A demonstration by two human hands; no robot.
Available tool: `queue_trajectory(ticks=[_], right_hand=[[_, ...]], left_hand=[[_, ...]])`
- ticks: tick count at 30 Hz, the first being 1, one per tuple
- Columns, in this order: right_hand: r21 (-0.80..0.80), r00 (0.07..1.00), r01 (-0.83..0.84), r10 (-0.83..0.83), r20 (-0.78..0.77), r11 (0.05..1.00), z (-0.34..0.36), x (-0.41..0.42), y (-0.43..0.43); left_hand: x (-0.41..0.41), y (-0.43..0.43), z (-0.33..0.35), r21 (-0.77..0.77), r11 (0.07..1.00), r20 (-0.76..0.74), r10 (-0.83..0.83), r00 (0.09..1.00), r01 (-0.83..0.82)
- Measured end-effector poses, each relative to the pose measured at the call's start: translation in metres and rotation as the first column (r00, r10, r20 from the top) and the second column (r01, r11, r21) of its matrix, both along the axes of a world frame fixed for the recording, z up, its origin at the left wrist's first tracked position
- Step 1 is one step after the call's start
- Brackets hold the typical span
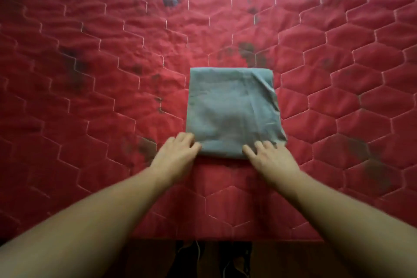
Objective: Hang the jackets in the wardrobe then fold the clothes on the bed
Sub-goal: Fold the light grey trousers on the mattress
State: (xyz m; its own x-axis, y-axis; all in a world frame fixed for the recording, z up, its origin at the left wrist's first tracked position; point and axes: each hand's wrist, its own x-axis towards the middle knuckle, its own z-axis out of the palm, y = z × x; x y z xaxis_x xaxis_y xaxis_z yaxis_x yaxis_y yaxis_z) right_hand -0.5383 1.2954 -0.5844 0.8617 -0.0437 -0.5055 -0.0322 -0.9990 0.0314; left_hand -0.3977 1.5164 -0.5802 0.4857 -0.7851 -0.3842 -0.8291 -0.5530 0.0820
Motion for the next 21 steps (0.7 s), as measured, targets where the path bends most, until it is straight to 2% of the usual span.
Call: queue_trajectory(ticks=[1, 2, 5, 7, 11, 15, 19, 21], right_hand=[[0.038, 0.999, 0.035, -0.035, -0.017, 0.999, -0.008, -0.009, 0.007], [0.076, 0.996, 0.084, -0.086, 0.028, 0.994, -0.014, -0.01, 0.011], [0.082, 0.932, 0.118, -0.139, 0.334, 0.99, -0.032, 0.012, 0.0], [0.066, 0.886, 0.139, -0.154, 0.437, 0.988, -0.044, 0.043, -0.014], [0.047, 0.909, 0.24, -0.242, 0.34, 0.97, -0.076, 0.091, -0.036], [0.112, 0.861, 0.292, -0.312, 0.402, 0.95, -0.106, 0.094, -0.041], [0.099, 0.91, 0.296, -0.312, 0.272, 0.95, -0.093, 0.101, -0.042], [0.079, 0.921, 0.308, -0.318, 0.226, 0.948, -0.078, 0.108, -0.047]], left_hand=[[-0.011, 0.007, -0.009, -0.004, 1.0, -0.024, 0.013, 1.0, -0.013], [-0.015, 0.009, -0.016, -0.048, 0.997, -0.033, 0.055, 0.998, -0.057], [-0.001, -0.011, -0.035, -0.301, 0.942, 0.01, 0.16, 0.987, -0.15], [0.018, -0.038, -0.048, -0.346, 0.924, 0.032, 0.183, 0.983, -0.161], [0.049, -0.08, -0.084, -0.196, 0.962, 0.102, 0.214, 0.972, -0.191], [0.054, -0.083, -0.111, -0.255, 0.947, 0.106, 0.227, 0.968, -0.195], [0.059, -0.086, -0.102, -0.173, 0.961, 0.03, 0.223, 0.974, -0.215], [0.066, -0.093, -0.087, -0.132, 0.966, 0.043, 0.23, 0.972, -0.223]])
